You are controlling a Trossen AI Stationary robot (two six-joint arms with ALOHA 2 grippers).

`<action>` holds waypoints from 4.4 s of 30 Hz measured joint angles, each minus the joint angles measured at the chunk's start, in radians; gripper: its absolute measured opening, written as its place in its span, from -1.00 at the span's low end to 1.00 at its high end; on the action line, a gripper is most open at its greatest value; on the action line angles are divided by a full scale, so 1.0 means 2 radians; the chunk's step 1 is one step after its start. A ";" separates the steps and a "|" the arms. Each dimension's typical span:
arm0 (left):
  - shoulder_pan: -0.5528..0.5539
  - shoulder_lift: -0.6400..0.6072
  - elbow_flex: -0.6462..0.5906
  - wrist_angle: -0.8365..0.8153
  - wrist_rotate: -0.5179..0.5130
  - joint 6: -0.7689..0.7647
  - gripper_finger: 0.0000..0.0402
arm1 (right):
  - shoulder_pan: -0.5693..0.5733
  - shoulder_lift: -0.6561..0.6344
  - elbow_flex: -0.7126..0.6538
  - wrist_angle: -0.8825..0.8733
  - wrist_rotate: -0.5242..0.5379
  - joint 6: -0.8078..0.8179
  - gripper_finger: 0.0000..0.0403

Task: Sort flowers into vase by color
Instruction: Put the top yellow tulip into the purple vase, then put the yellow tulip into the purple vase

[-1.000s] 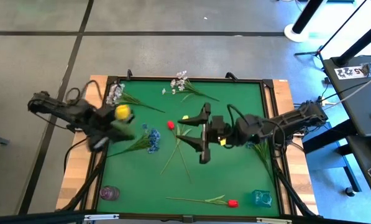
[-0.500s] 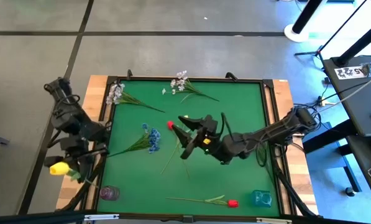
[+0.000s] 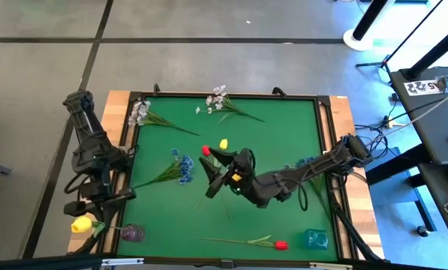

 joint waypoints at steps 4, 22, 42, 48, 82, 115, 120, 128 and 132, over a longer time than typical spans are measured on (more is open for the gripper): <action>0.000 0.000 -0.008 0.006 0.000 -0.005 -0.99 | 0.000 0.000 0.000 -0.018 0.000 0.030 0.11; -0.026 0.001 -0.008 -0.002 -0.064 -0.053 -0.92 | 0.000 0.000 0.000 -0.185 -0.058 0.163 0.13; -0.037 0.000 0.056 -0.213 -0.005 -0.251 -0.36 | -0.021 0.002 0.000 -0.328 -0.087 0.191 0.36; -0.037 0.000 0.110 -0.342 -0.019 -0.242 -0.36 | -0.041 0.033 0.000 -0.337 -0.111 0.235 0.39; -0.037 0.012 0.248 -0.563 -0.345 -0.449 -0.36 | -0.226 0.167 0.000 -0.550 -0.366 0.545 -0.12; 0.025 0.050 0.247 -0.531 -0.465 -0.434 -0.36 | -0.182 0.076 0.001 -0.439 -0.259 0.439 -0.85; 0.027 0.052 0.247 -0.530 -0.465 -0.434 -0.36 | -0.195 0.130 0.000 -0.442 -0.306 0.457 -0.48; 0.027 0.059 0.247 -0.511 -0.472 -0.436 -0.36 | -0.212 0.190 0.000 -0.420 -0.307 0.461 -0.04; 0.027 0.063 0.247 -0.510 -0.474 -0.443 -0.36 | -0.212 0.205 0.002 -0.409 -0.301 0.460 -0.02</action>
